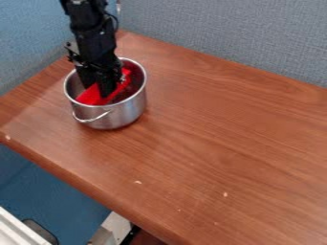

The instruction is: Move the red object from the metal pot to the table

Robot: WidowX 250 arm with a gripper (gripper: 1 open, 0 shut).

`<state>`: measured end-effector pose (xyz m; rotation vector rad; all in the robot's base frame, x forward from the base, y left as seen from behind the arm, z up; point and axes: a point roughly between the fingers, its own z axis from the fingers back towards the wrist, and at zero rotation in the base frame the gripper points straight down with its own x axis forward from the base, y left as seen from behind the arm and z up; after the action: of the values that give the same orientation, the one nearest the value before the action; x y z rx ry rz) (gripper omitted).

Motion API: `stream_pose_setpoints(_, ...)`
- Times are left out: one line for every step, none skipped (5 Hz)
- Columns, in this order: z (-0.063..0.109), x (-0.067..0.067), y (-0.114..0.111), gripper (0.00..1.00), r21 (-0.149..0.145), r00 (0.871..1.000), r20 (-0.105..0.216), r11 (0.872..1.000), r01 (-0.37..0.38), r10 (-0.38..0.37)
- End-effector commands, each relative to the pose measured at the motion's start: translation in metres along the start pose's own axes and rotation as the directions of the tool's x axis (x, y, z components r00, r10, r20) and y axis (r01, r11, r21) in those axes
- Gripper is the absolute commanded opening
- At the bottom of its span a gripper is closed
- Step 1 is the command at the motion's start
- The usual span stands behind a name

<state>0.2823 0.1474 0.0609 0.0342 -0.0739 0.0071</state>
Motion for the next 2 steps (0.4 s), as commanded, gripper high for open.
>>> stream_pose_setpoints(0.0102,0.0047,0.011,0.0,0.003,0.997,0.036,0.998,0.067,-0.068)
stream_pose_setpoints(0.0097,0.0033,0.0141,0.0,-0.021,0.989,0.027,0.989,0.148,-0.147)
